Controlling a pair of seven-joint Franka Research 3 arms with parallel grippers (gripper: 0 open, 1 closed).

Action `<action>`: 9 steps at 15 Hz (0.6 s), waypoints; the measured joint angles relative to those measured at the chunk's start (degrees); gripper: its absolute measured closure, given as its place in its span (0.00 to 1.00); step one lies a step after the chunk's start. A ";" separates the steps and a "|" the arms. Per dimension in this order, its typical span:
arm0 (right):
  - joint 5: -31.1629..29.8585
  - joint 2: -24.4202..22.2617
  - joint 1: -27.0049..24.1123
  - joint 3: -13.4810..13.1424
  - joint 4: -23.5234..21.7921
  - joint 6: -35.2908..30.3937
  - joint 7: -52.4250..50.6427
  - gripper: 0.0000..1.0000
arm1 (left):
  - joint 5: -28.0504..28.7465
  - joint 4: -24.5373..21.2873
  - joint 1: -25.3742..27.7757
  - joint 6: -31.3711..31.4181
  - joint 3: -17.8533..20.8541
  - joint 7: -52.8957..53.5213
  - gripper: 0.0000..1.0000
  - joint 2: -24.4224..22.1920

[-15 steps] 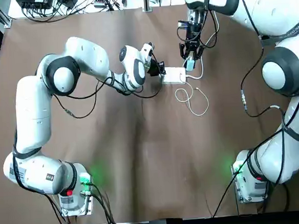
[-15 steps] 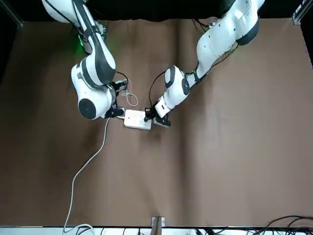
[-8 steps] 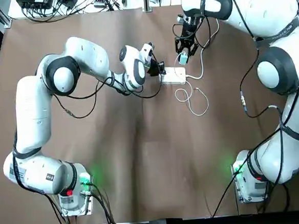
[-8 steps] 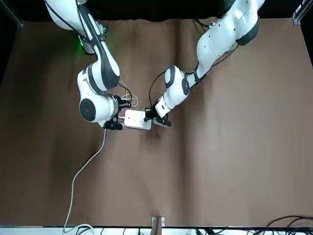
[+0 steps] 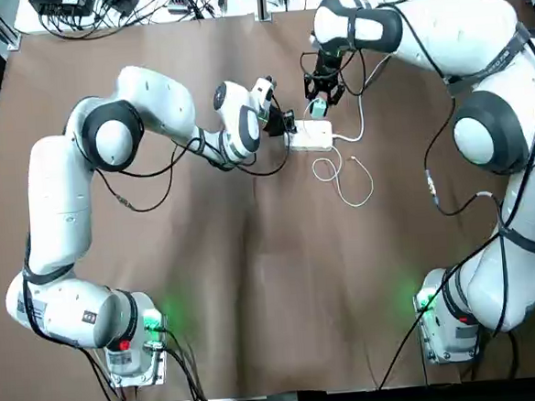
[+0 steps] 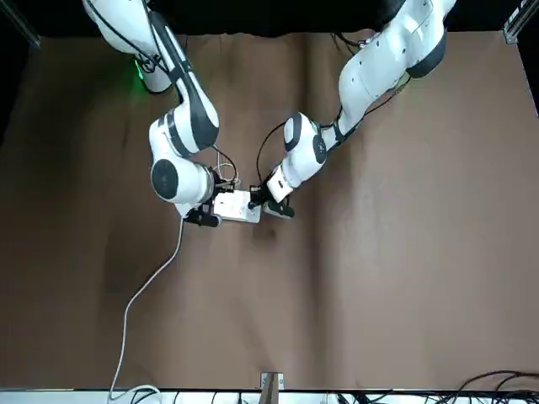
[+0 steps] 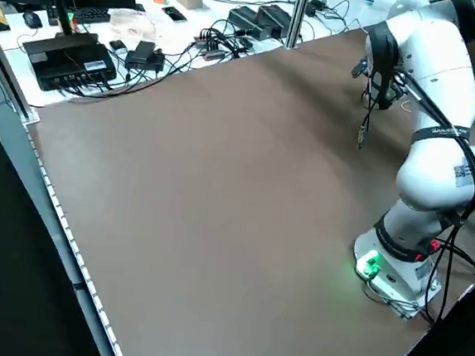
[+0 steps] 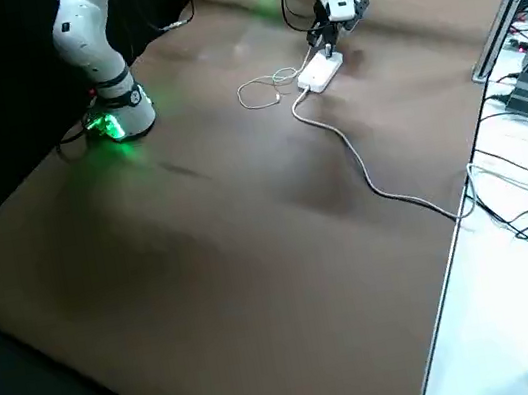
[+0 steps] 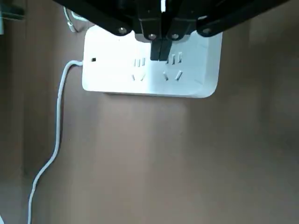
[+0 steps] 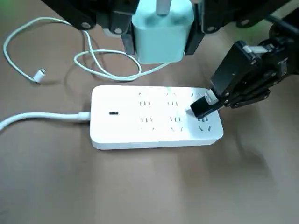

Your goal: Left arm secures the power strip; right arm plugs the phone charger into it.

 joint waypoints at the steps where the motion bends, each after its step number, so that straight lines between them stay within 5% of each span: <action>1: -0.03 0.47 0.34 -0.01 -0.09 0.76 0.21 0.52 | 0.00 0.00 0.00 0.00 0.00 0.00 0.99 0.00; 9: -0.38 3.65 1.19 -0.11 -1.12 4.07 0.32 0.52 | 0.00 0.00 0.00 0.00 0.00 0.00 0.99 0.00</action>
